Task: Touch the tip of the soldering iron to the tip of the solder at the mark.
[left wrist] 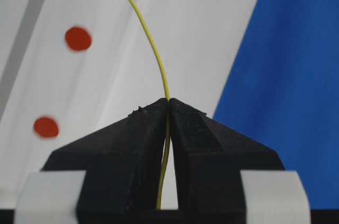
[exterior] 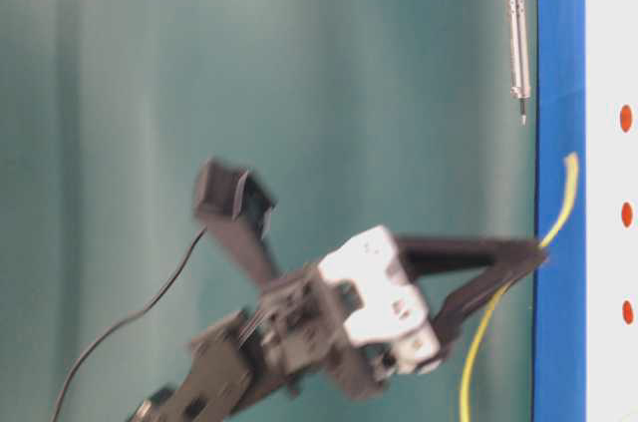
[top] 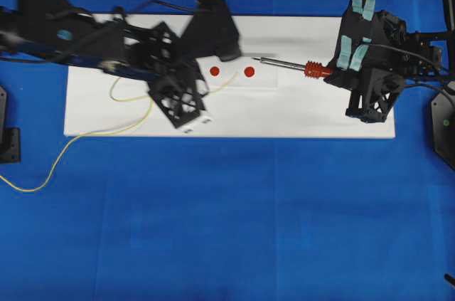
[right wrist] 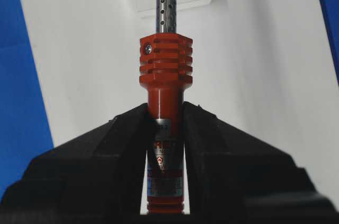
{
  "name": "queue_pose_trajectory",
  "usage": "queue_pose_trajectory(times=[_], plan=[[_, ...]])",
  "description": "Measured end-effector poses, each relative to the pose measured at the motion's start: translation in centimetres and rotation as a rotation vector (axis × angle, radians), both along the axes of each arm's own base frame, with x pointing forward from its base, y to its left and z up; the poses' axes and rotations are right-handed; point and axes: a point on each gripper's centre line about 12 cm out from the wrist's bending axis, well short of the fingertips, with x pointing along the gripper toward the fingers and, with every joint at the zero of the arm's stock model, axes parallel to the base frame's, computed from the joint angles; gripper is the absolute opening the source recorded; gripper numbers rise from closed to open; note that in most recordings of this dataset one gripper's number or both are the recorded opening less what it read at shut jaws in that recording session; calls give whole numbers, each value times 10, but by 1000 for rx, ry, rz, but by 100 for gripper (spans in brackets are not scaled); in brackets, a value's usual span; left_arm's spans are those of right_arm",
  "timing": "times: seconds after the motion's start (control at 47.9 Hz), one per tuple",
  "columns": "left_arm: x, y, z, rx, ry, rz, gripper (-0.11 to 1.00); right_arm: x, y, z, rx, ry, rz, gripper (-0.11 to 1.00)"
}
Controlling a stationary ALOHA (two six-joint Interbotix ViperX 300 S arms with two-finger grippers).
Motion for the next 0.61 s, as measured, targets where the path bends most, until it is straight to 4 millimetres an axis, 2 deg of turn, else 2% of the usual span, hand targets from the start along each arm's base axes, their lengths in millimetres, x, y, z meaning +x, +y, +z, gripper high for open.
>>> queue_pose_trajectory(times=[0.251, 0.418, 0.606], plan=[[20, 0, -15, -2, 17, -3, 2, -1, -2, -1, -12, 7, 0, 6], [23, 0, -23, -3, 26, -2, 2, -1, -3, -1, -13, 7, -1, 6], [22, 9, -24, -3, 24, 17, 2, -3, -2, -3, -11, 14, -3, 6]])
